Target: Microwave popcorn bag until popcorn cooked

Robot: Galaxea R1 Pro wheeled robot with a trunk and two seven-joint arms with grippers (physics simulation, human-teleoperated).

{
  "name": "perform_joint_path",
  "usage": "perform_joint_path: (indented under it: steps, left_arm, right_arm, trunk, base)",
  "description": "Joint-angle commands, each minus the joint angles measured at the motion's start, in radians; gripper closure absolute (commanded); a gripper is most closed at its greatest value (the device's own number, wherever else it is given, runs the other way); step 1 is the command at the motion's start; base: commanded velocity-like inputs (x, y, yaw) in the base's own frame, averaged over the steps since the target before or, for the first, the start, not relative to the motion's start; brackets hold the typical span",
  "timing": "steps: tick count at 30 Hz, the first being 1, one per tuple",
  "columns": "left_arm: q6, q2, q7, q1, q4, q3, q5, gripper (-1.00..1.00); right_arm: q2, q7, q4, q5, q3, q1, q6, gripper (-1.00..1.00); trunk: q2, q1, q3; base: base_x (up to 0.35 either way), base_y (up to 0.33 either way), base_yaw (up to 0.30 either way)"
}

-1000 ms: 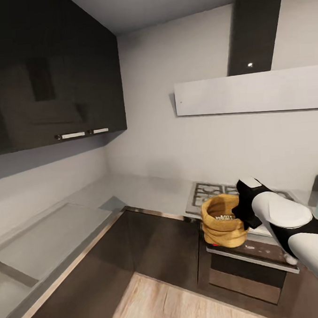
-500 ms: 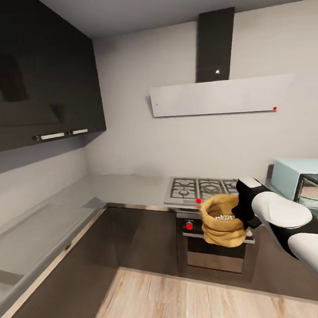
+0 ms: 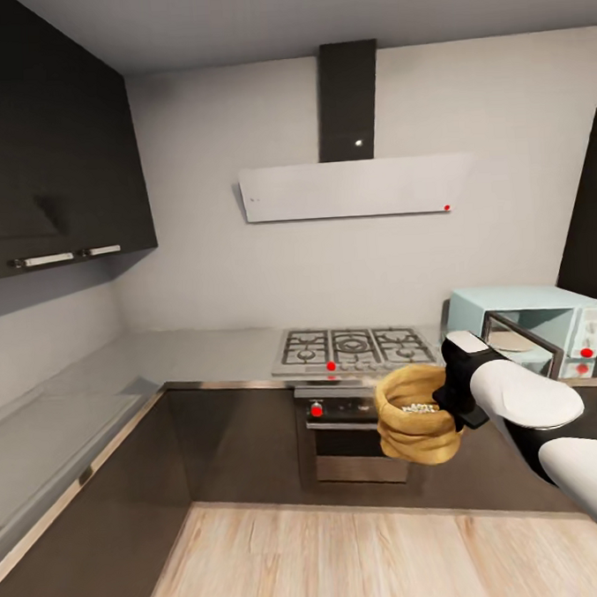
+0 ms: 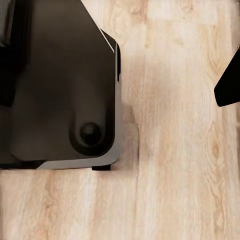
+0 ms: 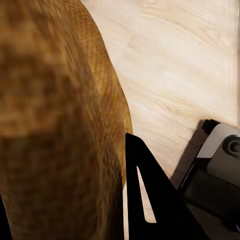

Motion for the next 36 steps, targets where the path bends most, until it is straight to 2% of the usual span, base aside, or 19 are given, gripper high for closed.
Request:
perform_joint_path:
  steps: [1,12,36]
  left_arm:
    - [-0.003,0.000,0.000,0.000,0.000,0.000,0.000,-1.00]
    - [-0.006,0.000,0.000,0.000,0.000,0.000,0.000,-1.00]
    - [-0.009,0.003,0.000,0.000,0.000,-0.001,0.000,-1.00]
  right_arm:
    - [0.000,-0.004,-0.001,-0.010,0.008,0.000,0.009,1.00]
    - [0.000,-0.004,-0.001,-0.011,0.008,0.000,0.009,1.00]
    - [0.000,-0.007,-0.001,-0.010,0.010,0.000,0.009,1.00]
  trunk:
    - [-0.001,0.000,0.000]
    - [-0.001,0.000,0.000]
    - [-0.001,0.000,0.000]
  base:
    - [-0.019,0.000,-0.279]
    - [-0.064,0.067,-0.279]
    - [-0.001,0.001,-0.279]
